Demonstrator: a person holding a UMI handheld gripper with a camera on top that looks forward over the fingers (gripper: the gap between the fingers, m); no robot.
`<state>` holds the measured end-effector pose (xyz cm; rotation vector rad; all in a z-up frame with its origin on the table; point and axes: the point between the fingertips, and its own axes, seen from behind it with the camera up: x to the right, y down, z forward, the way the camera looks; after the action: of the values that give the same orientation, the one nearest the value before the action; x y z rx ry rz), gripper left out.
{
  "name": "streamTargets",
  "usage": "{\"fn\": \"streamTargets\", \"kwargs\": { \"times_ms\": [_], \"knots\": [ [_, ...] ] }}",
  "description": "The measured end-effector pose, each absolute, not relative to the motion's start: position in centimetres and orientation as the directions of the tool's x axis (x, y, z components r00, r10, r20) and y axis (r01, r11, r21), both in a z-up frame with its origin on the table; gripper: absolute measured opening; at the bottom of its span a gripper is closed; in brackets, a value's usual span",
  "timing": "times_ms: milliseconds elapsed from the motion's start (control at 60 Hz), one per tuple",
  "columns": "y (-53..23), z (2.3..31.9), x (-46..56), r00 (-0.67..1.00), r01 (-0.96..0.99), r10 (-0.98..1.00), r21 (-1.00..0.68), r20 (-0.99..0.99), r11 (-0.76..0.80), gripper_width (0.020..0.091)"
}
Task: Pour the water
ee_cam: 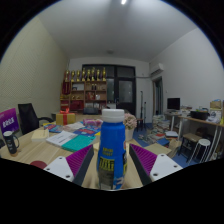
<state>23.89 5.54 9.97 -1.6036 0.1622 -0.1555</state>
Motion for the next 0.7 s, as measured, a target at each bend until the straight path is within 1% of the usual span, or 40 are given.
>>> {"fn": "streamTargets", "kwargs": {
  "times_ms": [67, 83, 133, 150, 233, 350, 500, 517, 550, 567, 583, 600, 633, 667, 700],
  "knots": [
    [6.7, 9.9, 24.2, 0.980, -0.006, -0.197, -0.999, 0.001, -0.034, 0.0792],
    [7.0, 9.9, 24.2, 0.981, -0.004, -0.196, -0.999, 0.003, -0.033, 0.0775],
    [7.4, 9.9, 24.4, 0.979, -0.004, -0.205, -0.999, 0.004, -0.040, 0.0553],
    [7.5, 10.0, 24.5, 0.978, -0.008, -0.211, -0.999, 0.000, -0.035, 0.0539],
    [7.8, 10.0, 24.3, 0.974, -0.006, -0.227, -0.999, 0.003, -0.037, 0.0521],
    [7.3, 10.0, 24.5, 0.973, -0.040, -0.227, -0.999, -0.039, 0.000, 0.0521],
    [7.5, 9.3, 24.3, 0.972, -0.116, -0.206, -0.993, -0.110, -0.018, 0.0524],
    [7.4, 9.3, 24.3, 0.973, -0.110, -0.206, -0.994, -0.104, -0.019, 0.0501],
    [7.3, 9.3, 24.3, 0.974, -0.092, -0.209, -0.995, -0.085, -0.026, 0.0506],
    [7.3, 9.4, 24.3, 0.975, -0.081, -0.211, -0.996, -0.073, -0.030, 0.0460],
    [7.3, 9.6, 24.3, 0.975, -0.072, -0.215, -0.997, -0.063, -0.034, 0.0459],
    [7.2, 9.6, 24.2, 0.975, -0.063, -0.216, -0.997, -0.053, -0.043, 0.0434],
    [6.9, 9.7, 24.4, 0.977, -0.047, -0.212, -0.997, -0.034, -0.058, 0.0431],
    [7.0, 10.4, 23.0, 0.977, -0.012, -0.212, -0.998, 0.000, -0.055, 0.0407],
    [6.7, 11.7, 22.1, 0.977, 0.044, -0.206, -0.998, 0.052, -0.043, 0.0407]
  ]
}}
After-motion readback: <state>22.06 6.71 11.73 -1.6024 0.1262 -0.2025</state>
